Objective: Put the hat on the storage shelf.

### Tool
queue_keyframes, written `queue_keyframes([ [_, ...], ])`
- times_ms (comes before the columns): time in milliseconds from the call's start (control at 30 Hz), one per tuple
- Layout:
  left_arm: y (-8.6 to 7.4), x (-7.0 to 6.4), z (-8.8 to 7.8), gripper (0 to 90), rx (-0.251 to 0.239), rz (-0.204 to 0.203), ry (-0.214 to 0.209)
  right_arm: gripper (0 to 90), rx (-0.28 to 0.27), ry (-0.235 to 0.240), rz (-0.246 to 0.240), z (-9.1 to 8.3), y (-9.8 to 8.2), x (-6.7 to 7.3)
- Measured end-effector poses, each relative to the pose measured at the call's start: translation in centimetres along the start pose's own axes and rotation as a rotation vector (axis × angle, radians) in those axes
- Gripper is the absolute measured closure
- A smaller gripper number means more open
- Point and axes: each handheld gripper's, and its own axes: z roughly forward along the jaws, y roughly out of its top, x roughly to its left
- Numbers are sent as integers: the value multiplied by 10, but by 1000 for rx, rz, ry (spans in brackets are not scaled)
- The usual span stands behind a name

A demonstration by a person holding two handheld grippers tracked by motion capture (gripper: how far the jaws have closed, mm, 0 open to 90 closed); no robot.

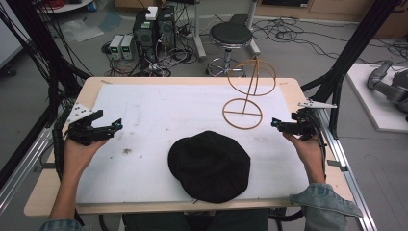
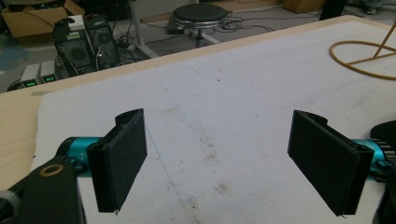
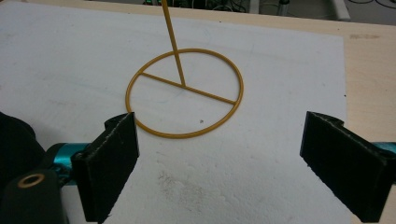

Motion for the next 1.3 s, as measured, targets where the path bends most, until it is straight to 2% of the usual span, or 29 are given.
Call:
queue_keyframes([
  [500, 1, 2, -2, 201, -9, 0, 8, 115, 3, -3, 3, -2, 0, 2],
  [767, 1, 1, 0, 201, -8, -1, 3, 117, 1, 2, -15, -2, -1, 5],
  [967, 2, 1, 0, 201, -6, 0, -2, 135, -10, 23, -16, -5, 0, 9],
  [1100, 1, 1, 1, 201, -9, -9, -2, 145, -25, 46, -44, -8, 1, 13],
  [1233, 2, 2, 1, 201, -9, -8, -2, 144, -29, 59, -50, -9, 4, 18],
  [1300, 2, 2, 0, 201, -10, -7, -3, 144, -47, 75, -50, -11, 4, 21],
])
